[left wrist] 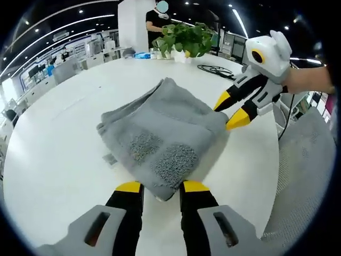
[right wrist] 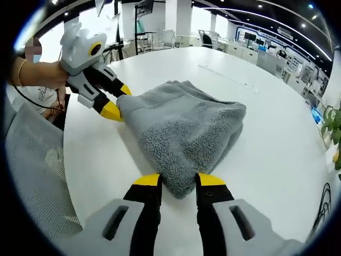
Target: Fold the towel on the table until its edges align and the towel forms a compact rectangular stack.
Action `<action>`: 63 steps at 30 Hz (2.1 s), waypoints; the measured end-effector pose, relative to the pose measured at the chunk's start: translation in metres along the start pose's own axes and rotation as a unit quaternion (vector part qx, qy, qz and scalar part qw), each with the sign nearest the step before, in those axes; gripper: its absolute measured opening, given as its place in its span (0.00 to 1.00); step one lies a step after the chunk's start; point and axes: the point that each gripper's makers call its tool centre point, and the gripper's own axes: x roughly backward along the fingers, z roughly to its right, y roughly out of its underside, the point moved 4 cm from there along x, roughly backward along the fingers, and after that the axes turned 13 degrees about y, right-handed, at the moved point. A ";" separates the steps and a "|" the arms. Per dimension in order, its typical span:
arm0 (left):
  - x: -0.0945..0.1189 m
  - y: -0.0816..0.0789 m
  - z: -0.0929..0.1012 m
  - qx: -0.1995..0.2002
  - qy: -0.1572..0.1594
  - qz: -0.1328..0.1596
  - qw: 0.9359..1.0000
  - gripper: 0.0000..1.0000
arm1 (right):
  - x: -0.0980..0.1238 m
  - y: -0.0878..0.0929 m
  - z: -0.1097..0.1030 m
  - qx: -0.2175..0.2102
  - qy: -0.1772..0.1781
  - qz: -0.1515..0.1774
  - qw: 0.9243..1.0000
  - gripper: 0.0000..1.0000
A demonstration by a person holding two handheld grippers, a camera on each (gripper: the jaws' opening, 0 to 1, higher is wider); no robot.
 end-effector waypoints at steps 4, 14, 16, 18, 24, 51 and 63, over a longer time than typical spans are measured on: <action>0.000 -0.004 -0.003 0.000 -0.005 0.001 1.000 0.29 | -0.003 -0.001 0.006 -0.015 0.011 -0.002 1.000 0.26; 0.014 -0.007 0.000 0.014 -0.008 0.030 0.999 0.31 | 0.014 0.007 0.006 -0.055 0.019 -0.006 0.998 0.25; 0.021 -0.007 0.002 0.022 -0.010 0.040 0.999 0.32 | 0.022 0.004 0.007 -0.088 0.020 0.004 0.996 0.26; 0.028 -0.009 0.003 0.026 -0.012 0.050 0.998 0.33 | 0.027 0.004 0.010 -0.103 0.028 0.012 0.994 0.27; 0.055 -0.010 0.010 0.043 -0.017 0.089 0.995 0.39 | 0.043 0.007 0.008 -0.128 0.039 0.028 0.991 0.32; 0.105 -0.026 0.051 0.069 -0.042 0.239 0.968 0.97 | 0.118 0.024 -0.010 -0.203 0.082 0.090 0.971 0.71; 0.107 -0.016 0.055 0.069 -0.038 0.227 0.971 0.96 | 0.120 0.021 -0.015 -0.223 0.074 0.102 0.967 0.77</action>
